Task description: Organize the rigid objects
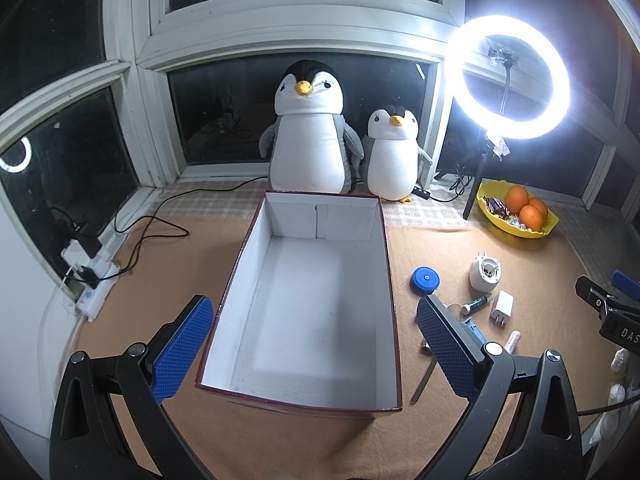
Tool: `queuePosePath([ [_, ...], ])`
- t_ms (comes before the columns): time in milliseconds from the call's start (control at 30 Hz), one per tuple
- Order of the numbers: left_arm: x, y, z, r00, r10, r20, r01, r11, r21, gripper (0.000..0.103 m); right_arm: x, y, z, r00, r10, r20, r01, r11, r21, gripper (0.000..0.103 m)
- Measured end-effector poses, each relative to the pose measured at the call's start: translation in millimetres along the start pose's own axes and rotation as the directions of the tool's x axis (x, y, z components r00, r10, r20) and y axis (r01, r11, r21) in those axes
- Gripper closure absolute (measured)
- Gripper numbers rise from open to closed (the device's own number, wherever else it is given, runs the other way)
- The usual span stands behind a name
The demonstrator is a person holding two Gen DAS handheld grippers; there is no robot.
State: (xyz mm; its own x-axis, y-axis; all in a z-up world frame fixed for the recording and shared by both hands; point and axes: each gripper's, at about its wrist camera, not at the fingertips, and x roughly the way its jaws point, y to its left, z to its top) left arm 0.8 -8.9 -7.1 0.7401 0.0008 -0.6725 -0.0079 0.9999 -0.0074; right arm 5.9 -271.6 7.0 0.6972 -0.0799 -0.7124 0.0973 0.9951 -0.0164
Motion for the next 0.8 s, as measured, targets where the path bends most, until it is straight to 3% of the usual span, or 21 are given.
queuePosePath([
  [800,-1.3,0.9,1.0,1.000,-0.003,0.004,0.003,1.000,0.007,0.001,1.4,-3.8,-1.0,1.000,-0.002,-0.005,0.002,1.000,0.003,0.001],
])
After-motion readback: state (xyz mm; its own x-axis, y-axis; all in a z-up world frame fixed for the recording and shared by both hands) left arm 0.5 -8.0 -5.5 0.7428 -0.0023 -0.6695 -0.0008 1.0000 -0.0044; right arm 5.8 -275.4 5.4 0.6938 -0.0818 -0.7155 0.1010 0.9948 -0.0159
